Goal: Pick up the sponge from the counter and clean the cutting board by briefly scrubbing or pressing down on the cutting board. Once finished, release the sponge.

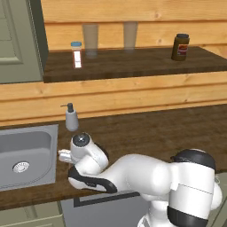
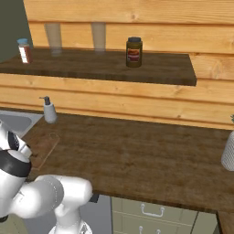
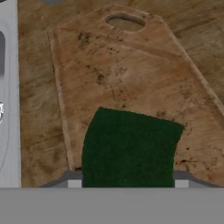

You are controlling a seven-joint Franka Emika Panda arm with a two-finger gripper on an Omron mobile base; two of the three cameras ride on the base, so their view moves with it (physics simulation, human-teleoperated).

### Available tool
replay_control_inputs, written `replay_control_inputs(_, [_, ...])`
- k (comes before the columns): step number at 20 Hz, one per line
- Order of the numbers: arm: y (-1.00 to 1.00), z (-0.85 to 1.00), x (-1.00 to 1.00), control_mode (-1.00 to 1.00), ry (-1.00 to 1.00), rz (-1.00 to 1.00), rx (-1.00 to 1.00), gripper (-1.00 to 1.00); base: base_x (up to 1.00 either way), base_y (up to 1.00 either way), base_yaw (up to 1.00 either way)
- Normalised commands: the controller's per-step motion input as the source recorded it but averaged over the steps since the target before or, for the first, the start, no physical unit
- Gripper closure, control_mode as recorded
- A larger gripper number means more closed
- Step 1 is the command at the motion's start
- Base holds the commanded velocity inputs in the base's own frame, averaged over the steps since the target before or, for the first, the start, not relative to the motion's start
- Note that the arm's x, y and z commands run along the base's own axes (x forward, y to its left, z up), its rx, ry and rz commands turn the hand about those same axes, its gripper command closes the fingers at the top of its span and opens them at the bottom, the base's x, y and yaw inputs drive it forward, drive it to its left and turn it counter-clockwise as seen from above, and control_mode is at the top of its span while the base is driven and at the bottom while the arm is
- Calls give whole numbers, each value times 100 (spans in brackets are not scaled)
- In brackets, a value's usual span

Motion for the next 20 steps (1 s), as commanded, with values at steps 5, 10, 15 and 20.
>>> replay_control_inputs(5, [23,-10,1,-100,0,-10,0,100,0,0,0])
replay_control_inputs(10, [12,-26,11,-100,0,-3,0,100,0,0,0])
replay_control_inputs(15, [0,-50,12,-100,0,0,1,100,0,0,0])
replay_control_inputs(20, [0,-46,13,-100,0,0,1,100,0,0,0])
